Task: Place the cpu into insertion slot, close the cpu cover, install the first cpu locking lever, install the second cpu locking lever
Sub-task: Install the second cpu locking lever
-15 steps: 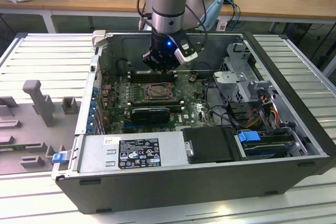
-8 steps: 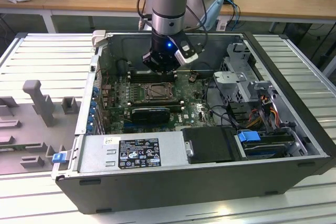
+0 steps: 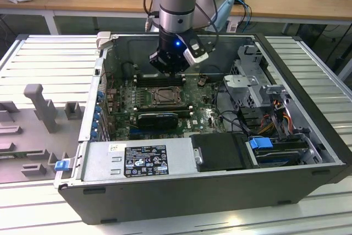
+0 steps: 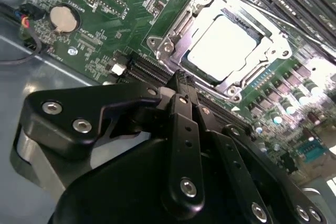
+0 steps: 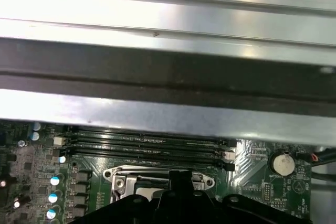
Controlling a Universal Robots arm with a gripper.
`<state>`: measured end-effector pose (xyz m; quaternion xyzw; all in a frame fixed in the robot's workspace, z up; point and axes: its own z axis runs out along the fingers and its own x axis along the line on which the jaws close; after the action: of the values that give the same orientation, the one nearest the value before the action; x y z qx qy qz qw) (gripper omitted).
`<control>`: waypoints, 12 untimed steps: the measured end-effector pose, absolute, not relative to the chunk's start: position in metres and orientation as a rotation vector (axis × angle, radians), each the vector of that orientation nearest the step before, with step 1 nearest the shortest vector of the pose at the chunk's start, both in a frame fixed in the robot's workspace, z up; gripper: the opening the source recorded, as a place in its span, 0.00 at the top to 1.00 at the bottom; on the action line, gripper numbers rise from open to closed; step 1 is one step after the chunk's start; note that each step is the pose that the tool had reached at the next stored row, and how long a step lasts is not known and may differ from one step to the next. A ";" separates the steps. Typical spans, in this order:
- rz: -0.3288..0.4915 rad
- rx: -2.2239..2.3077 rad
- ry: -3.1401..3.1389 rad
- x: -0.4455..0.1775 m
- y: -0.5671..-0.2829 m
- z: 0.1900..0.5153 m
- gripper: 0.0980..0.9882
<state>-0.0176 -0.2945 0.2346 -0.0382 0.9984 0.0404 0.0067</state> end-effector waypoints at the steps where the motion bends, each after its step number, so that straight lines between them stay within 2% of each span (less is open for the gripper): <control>1: 0.126 -0.120 3.123 -0.018 -0.295 0.236 0.99; 12: 0.120 -0.120 3.124 -0.018 -0.304 0.237 0.99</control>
<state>-0.0176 -0.3036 0.2365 -0.0382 0.9985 0.0384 0.0066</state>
